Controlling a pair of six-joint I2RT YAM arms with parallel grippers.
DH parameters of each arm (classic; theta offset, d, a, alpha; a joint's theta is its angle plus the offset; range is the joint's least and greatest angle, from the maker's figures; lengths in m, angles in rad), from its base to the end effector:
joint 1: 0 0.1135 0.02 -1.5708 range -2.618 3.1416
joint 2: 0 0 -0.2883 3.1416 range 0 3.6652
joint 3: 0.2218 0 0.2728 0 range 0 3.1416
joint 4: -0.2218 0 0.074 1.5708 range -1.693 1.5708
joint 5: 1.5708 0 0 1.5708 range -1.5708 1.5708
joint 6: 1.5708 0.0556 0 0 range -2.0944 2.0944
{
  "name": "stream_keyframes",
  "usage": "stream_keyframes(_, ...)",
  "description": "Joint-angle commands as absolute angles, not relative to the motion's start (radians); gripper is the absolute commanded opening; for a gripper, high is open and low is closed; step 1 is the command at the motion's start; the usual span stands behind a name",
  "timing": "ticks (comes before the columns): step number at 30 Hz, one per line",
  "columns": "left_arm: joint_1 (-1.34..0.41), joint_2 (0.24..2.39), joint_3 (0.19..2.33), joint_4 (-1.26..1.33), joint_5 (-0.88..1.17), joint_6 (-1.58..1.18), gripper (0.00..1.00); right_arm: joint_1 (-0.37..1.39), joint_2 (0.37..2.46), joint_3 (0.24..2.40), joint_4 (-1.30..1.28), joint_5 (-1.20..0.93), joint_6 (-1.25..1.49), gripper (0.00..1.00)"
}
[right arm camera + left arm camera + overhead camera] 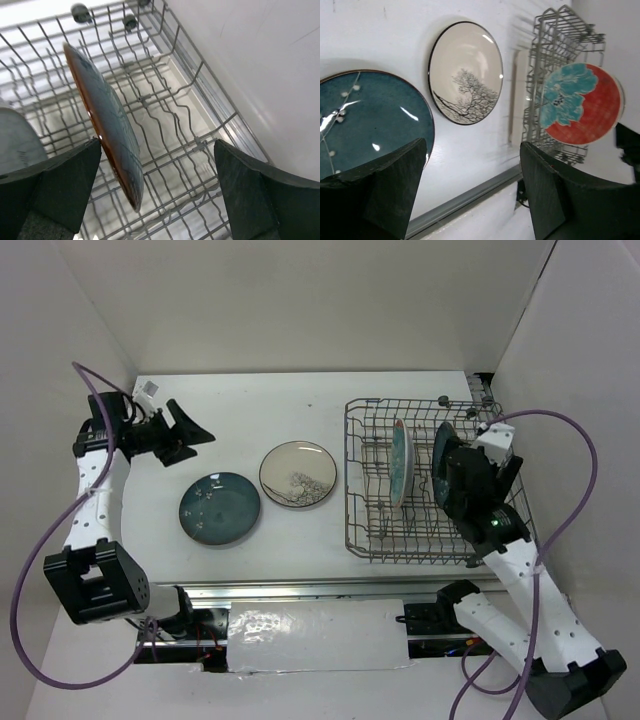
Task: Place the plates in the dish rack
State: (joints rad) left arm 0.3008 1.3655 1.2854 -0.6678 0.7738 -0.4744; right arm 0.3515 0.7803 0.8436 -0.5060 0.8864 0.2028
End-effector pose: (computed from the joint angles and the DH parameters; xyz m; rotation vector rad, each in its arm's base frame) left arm 0.3121 0.0561 0.3569 -0.4716 2.1949 -0.9808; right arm 0.1796 0.0200 0.3463 0.4046 1.8318 -0.5094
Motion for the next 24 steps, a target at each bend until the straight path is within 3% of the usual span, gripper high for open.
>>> stream_keyframes(1,0.227,1.37,1.282,-0.655,0.631,-0.454,0.87,0.348,0.726,0.992,-0.532,0.908,0.228,1.0)
stream_keyframes(4,0.094,1.436,1.319,-0.673,0.484,-0.445,0.82,0.344,0.704,1.072,-0.54,0.83,0.232,1.0)
stream_keyframes(11,-0.09,1.702,1.481,-0.67,0.341,-0.494,0.86,0.342,0.729,1.23,-0.597,0.704,0.245,1.0)
stream_keyframes(20,-0.14,1.996,1.655,-0.594,0.4,-0.425,0.95,0.339,0.704,1.23,-0.583,0.643,0.265,0.99)
stream_keyframes(24,-0.149,2.075,1.667,-0.551,0.402,-0.411,0.91,0.336,0.706,1.23,-0.586,0.615,0.261,0.99)
